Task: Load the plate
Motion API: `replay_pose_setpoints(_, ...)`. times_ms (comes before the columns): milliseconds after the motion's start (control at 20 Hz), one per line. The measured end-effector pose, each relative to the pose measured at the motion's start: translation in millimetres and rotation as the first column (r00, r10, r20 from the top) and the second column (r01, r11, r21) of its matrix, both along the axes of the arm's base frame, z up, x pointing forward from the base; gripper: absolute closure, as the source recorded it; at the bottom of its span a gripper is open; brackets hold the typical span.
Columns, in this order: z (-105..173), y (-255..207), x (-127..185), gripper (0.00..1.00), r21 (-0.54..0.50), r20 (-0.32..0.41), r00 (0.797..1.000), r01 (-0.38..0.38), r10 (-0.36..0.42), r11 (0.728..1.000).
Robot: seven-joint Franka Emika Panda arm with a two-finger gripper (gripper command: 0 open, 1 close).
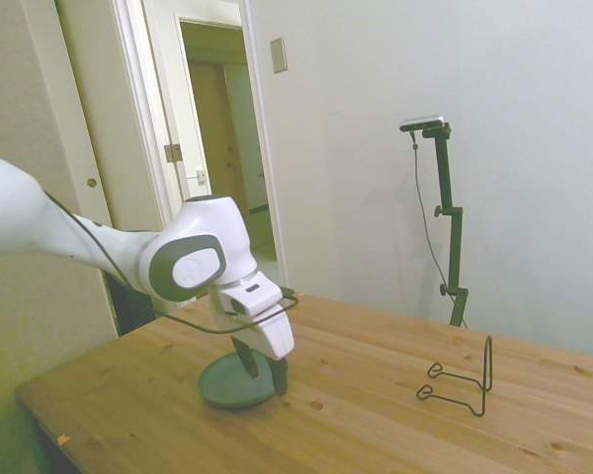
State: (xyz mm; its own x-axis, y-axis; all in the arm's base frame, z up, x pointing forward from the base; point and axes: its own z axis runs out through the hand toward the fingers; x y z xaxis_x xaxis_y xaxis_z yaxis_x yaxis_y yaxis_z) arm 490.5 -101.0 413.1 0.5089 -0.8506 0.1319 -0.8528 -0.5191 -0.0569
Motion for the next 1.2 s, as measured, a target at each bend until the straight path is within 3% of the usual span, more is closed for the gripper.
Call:
replay_pose_setpoints(200,-18.4,1.0,24.4,0.00,0.027,-0.031,0.999,0.006,-0.005,1.000)
replay_pose_setpoints(500,-29.0,2.3,24.4,0.00,0.144,-0.029,0.999,-0.016,0.021,0.989)
replay_pose_setpoints(950,-46.3,-1.8,17.5,0.00,0.322,0.059,0.996,-0.076,0.060,0.944)
replay_pose_setpoints(1200,-55.2,13.0,18.3,0.00,0.353,0.096,0.993,-0.094,0.064,0.931)
